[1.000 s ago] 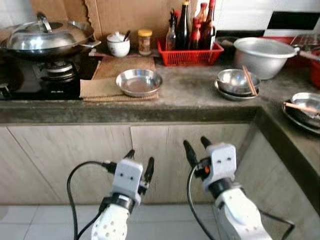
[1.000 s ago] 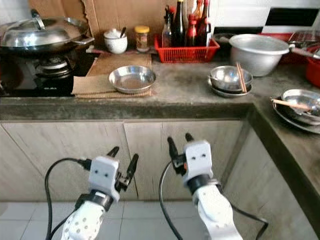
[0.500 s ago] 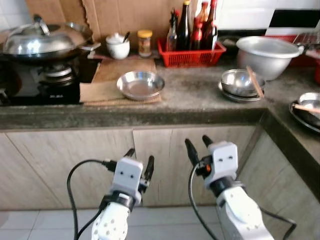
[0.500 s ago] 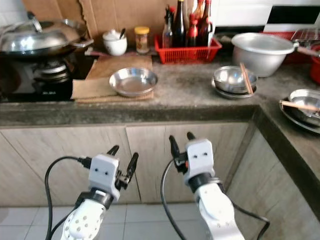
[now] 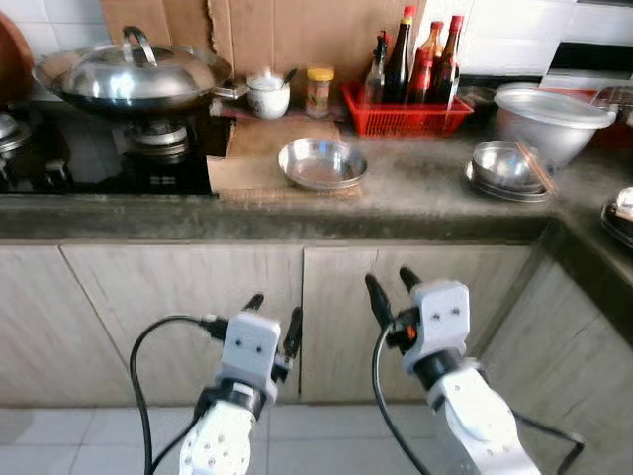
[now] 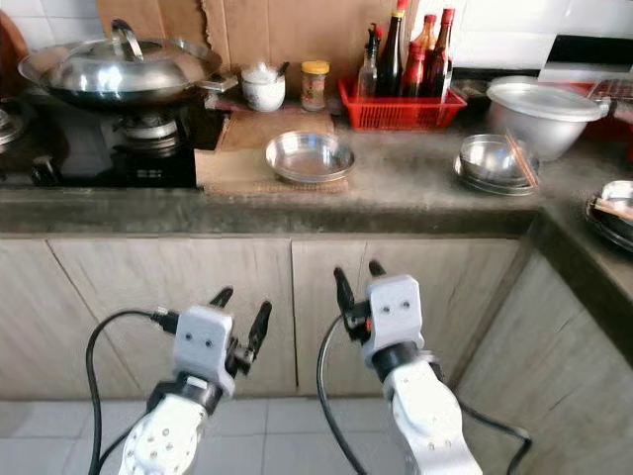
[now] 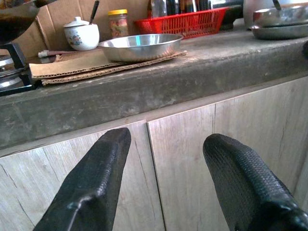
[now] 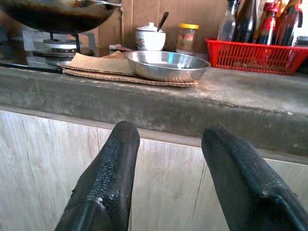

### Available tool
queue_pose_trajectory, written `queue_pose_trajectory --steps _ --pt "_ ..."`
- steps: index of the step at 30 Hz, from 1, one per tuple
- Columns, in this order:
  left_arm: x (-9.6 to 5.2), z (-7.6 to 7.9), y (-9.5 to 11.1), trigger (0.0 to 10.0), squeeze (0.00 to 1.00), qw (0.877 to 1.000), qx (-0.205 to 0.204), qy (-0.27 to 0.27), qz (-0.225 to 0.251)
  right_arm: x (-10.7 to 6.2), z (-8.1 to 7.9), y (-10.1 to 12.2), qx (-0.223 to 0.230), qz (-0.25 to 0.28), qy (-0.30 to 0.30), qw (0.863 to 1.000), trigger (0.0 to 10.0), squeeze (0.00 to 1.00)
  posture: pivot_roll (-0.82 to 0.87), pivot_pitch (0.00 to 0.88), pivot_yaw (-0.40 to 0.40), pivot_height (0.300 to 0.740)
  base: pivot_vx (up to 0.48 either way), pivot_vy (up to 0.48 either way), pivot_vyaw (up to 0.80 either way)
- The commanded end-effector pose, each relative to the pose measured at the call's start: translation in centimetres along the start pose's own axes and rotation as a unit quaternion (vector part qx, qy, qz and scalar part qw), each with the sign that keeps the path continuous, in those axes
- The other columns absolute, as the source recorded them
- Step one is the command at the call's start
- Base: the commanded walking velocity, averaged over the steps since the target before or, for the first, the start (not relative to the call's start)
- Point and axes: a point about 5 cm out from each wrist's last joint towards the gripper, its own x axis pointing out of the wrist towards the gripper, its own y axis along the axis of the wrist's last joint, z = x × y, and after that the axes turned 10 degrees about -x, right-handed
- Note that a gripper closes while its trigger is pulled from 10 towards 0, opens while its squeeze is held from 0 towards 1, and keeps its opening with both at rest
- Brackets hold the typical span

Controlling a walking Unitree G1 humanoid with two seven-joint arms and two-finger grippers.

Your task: Kitchen organization

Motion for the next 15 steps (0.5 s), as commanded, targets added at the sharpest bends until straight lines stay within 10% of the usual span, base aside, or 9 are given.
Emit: queue_pose_trajectory --steps 1,15 --pt "0.0 0.3 0.1 10.0 0.00 1.000 0.001 -0.003 0.004 0.0 0.2 0.2 0.002 0.003 -0.002 1.000 10.0 0.00 0.15 0.066 -0.024 0.740 0.000 0.000 0.00" --pt "0.5 0.4 1.0 10.0 0.00 1.000 0.008 -0.009 0.024 0.9 0.8 0.7 -0.006 0.019 -0.004 1.000 10.0 0.00 0.15 0.041 -0.024 0.740 0.295 0.000 0.00"
